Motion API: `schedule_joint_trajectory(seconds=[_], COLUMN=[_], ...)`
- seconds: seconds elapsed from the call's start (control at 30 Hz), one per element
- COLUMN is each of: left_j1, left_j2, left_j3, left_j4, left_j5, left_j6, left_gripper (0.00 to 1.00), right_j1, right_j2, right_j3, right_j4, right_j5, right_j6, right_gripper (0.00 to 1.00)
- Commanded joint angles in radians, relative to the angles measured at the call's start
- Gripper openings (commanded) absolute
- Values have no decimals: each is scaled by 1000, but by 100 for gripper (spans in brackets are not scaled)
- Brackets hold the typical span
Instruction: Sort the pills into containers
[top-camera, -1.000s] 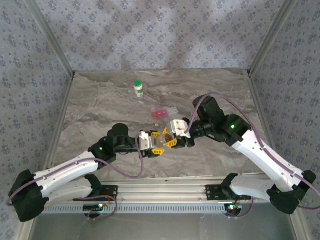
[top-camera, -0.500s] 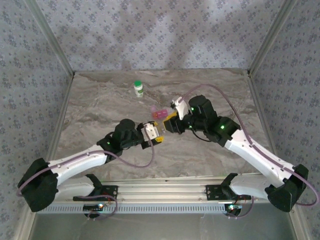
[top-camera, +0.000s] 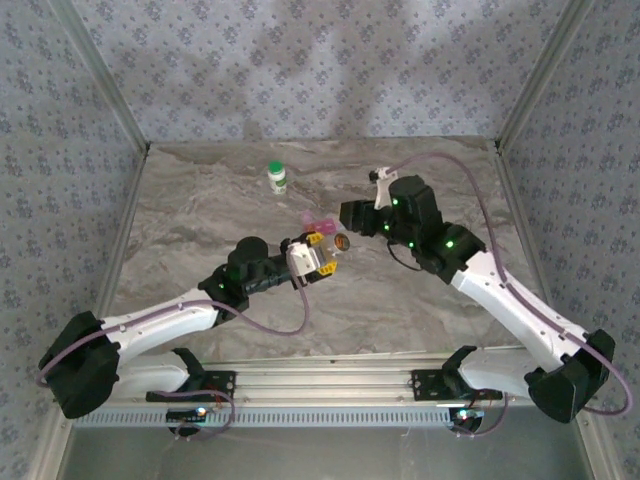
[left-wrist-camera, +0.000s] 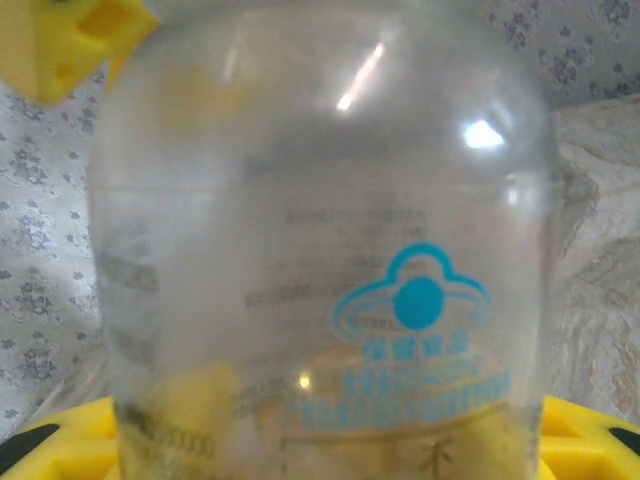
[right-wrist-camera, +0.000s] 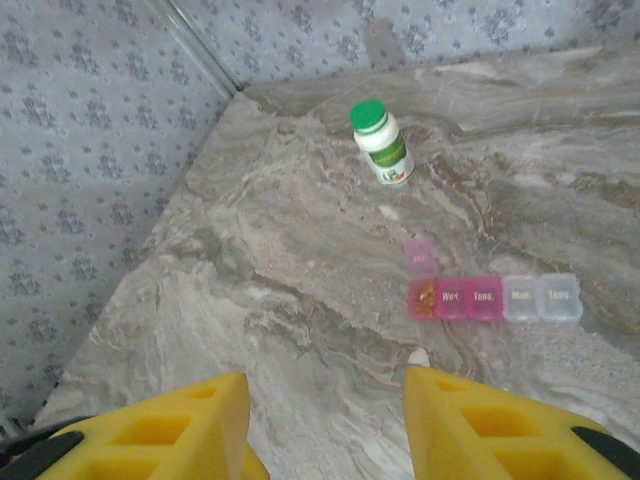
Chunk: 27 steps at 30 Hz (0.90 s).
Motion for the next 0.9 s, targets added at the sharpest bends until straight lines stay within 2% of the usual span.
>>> schedule_joint_trajectory(seconds=[0.0, 0.07, 0.23, 0.3, 0.4, 0.53, 0.87], left_j1=[0, 7, 46, 52, 57, 59, 58], left_j2=[-16, -21, -35, -42, -52, -56, -56], left_j3=[-27, -31, -12, -11, -12, -21, -25], left_j4=[73, 65, -26, -51, -94, -118, -120], left_j5=[-6, 10, 104, 133, 164, 173, 191], left_j6=[-38, -47, -60, -57, -42, -29, -29], left_gripper=[0, 0, 0, 0, 0, 0, 0], right_j1=[-54, -83, -99, -128, -151, -134, -66], right_j2=[-52, -72, -122, -115, -63, 29, 155], right_j3=[78, 76, 60, 64, 117, 199, 274], right_j4=[-81, -75, -154, -202, -354, -483, -586], right_j5=[-52, -161, -439, -552, -705, -725, -747], right_j6=[-135, -315, -881, -1029, -1238, -1384, -1497], right_gripper=[47, 48, 61, 66, 68, 68, 73])
